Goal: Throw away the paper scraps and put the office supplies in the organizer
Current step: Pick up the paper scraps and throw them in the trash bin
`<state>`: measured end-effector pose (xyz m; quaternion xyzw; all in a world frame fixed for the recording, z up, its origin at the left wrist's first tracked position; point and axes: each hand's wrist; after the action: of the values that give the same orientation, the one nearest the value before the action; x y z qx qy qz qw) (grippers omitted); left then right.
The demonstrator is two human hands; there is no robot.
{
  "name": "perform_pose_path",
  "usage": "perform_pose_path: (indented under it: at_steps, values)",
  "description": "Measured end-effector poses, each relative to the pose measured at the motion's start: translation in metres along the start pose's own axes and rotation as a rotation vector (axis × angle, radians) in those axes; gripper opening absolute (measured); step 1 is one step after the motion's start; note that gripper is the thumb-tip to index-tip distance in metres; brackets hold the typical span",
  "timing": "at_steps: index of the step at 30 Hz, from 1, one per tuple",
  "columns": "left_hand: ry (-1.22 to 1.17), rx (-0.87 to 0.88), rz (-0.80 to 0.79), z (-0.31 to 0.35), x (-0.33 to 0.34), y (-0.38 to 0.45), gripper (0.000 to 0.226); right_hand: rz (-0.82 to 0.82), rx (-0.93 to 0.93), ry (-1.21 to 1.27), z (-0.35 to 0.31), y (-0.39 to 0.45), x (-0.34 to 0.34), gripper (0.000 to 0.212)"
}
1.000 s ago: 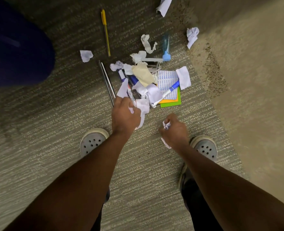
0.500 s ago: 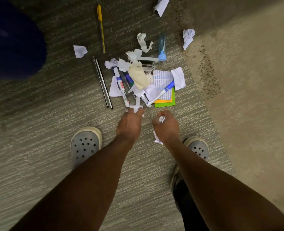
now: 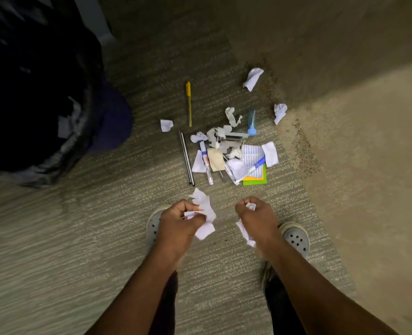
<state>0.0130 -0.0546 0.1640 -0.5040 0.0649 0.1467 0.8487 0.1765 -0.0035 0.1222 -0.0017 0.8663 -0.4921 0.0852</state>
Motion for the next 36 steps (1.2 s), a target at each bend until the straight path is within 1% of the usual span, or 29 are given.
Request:
perform_pose_path:
  at_steps: [3, 6, 8, 9, 10, 13, 15, 16, 17, 19, 20, 22, 23, 24, 26, 27, 28, 29, 30, 32, 34, 36]
  values:
    - [-0.167, 0.087, -0.038, 0.056, -0.050, -0.039, 0.037, -0.088, -0.026, 0.096, -0.057, -0.031, 0.030, 0.021]
    - [-0.156, 0.235, 0.028, 0.105, -0.103, -0.076, 0.020, -0.222, -0.135, 0.156, -0.121, -0.065, 0.069, 0.016]
    - [-0.123, 0.360, 0.093, 0.130, -0.138, -0.095, 0.018, -0.310, -0.249, 0.168, -0.164, -0.089, 0.098, 0.010]
    - [-0.109, 0.426, 0.142, 0.140, -0.154, -0.103, 0.019, -0.360, -0.296, 0.193, -0.183, -0.102, 0.113, 0.008]
    - [-0.074, 0.481, 0.233, 0.149, -0.171, -0.108, 0.020, -0.410, -0.332, 0.217, -0.199, -0.113, 0.129, 0.007]
    - [0.112, 0.583, 0.564, 0.164, -0.213, -0.104, 0.019, -0.521, -0.451, 0.229, -0.237, -0.138, 0.182, 0.008]
    - [0.218, 0.550, 0.723, 0.169, -0.234, -0.088, 0.012, -0.492, -0.557, 0.209, -0.251, -0.147, 0.221, 0.012]
    - [0.241, 0.515, 0.771, 0.170, -0.242, -0.077, 0.010, -0.453, -0.632, 0.187, -0.256, -0.150, 0.240, 0.012]
    - [0.241, 0.480, 0.792, 0.169, -0.249, -0.066, 0.010, -0.411, -0.725, 0.153, -0.259, -0.151, 0.257, 0.011]
    - [0.201, 0.429, 0.788, 0.166, -0.261, -0.043, 0.017, -0.349, -0.902, 0.080, -0.260, -0.150, 0.287, 0.007]
    - [0.198, 0.399, 0.794, 0.162, -0.266, -0.031, 0.020, -0.325, -0.954, 0.061, -0.258, -0.148, 0.300, 0.008]
    - [0.254, 0.340, 0.820, 0.154, -0.273, -0.009, 0.016, -0.280, -1.027, 0.039, -0.251, -0.137, 0.319, 0.012]
    - [0.289, 0.317, 0.807, 0.149, -0.274, 0.002, 0.011, -0.293, -1.014, -0.005, -0.245, -0.127, 0.326, 0.017]
    - [0.298, 0.293, 0.756, 0.144, -0.275, 0.013, 0.004, -0.343, -0.944, -0.110, -0.240, -0.119, 0.330, 0.026]
    - [0.289, 0.231, 0.585, 0.132, -0.273, 0.030, 0.010, -0.466, -0.740, -0.459, -0.227, -0.100, 0.333, 0.047]
    - [0.310, 0.200, 0.519, 0.125, -0.272, 0.037, 0.020, -0.496, -0.718, -0.635, -0.222, -0.092, 0.331, 0.052]
    - [0.359, 0.173, 0.493, 0.120, -0.272, 0.040, 0.027, -0.504, -0.772, -0.756, -0.220, -0.090, 0.326, 0.052]
    - [0.399, 0.143, 0.500, 0.116, -0.273, 0.043, 0.032, -0.490, -0.873, -0.796, -0.220, -0.091, 0.320, 0.048]
    - [0.430, 0.119, 0.550, 0.115, -0.274, 0.043, 0.037, -0.453, -0.992, -0.738, -0.222, -0.094, 0.314, 0.041]
    - [0.412, 0.122, 0.694, 0.115, -0.271, 0.040, 0.044, -0.337, -1.138, -0.475, -0.228, -0.099, 0.297, 0.027]
    - [0.348, 0.209, 0.830, 0.118, -0.261, 0.034, 0.043, -0.185, -1.144, -0.265, -0.228, -0.095, 0.273, 0.022]
    - [0.320, 0.366, 0.931, 0.119, -0.239, 0.023, 0.036, -0.057, -1.083, -0.142, -0.212, -0.084, 0.241, 0.019]
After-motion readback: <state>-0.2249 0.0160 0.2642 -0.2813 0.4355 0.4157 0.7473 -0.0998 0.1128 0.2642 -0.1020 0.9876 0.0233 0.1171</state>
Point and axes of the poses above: each hand's wrist, its own y-axis towards the middle knuckle, its own x-axis out of the palm, z = x × y, and after that the axes turned 15 degrees about y, right-handed
